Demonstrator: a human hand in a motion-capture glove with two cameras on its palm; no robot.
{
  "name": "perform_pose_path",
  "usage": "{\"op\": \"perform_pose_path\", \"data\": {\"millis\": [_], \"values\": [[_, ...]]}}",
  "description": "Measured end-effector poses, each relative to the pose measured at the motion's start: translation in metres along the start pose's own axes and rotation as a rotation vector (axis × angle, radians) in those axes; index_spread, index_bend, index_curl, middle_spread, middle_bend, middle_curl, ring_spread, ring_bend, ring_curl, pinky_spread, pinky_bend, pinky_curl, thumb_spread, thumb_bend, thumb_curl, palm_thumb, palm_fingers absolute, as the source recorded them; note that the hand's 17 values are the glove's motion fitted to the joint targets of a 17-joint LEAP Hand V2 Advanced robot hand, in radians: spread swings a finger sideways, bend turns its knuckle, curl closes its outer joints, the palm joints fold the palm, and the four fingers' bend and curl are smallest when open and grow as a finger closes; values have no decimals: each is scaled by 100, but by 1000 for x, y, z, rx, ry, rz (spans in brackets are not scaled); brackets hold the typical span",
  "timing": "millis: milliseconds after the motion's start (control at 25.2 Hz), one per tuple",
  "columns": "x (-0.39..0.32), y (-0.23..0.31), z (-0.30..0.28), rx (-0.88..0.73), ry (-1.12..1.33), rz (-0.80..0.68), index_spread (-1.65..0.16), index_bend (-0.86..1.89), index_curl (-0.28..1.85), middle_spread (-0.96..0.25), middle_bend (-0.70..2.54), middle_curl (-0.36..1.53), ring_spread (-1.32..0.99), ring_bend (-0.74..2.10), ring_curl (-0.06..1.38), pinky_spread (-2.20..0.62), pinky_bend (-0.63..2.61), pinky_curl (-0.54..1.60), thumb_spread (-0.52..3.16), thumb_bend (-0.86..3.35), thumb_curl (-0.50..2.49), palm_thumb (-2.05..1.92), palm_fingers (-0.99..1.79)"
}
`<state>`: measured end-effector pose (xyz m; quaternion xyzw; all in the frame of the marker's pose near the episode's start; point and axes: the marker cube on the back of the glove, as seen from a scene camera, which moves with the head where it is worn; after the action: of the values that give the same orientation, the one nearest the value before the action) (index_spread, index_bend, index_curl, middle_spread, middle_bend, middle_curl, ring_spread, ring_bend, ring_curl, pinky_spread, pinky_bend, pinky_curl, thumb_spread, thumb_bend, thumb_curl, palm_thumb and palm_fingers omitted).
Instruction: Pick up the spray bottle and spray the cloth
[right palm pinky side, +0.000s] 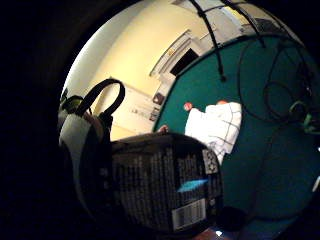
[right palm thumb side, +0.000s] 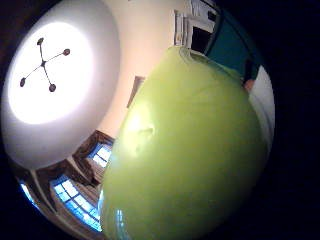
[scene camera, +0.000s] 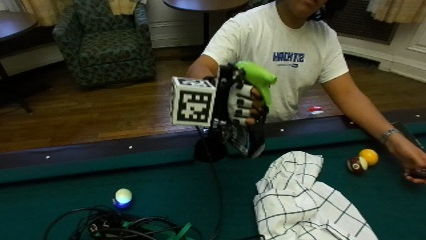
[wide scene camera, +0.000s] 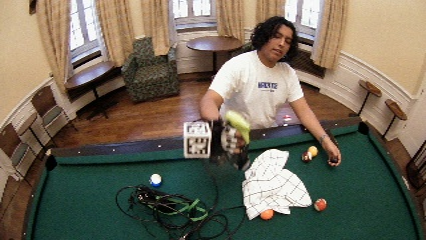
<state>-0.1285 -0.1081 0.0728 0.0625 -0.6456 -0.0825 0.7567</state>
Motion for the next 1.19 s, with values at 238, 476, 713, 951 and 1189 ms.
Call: {"op": "perform_pose_path", "data": {"millis": [238, 476, 713, 951, 1189], "values": [[-77, -32, 4, -10, 64, 46, -28, 41, 56, -20, 69, 58, -22, 72, 50, -28, 46, 40, 38, -2, 68, 93, 138], [-91, -74, 53, -77, 159, 175, -28, 41, 58, -20, 70, 58, -22, 72, 51, -27, 47, 40, 36, -3, 70, 93, 137], [-46, -92, 118, -281, 247, 456, -28, 41, 59, -20, 69, 58, -22, 73, 51, -27, 48, 41, 34, -3, 73, 93, 137], [26, -67, 165, -459, 396, 765, -28, 41, 60, -20, 70, 58, -22, 73, 51, -27, 48, 41, 33, -3, 75, 92, 137], [92, 10, 200, -742, 530, 1050, -28, 41, 60, -20, 70, 58, -22, 72, 50, -26, 48, 41, 31, -3, 77, 93, 136]]}}
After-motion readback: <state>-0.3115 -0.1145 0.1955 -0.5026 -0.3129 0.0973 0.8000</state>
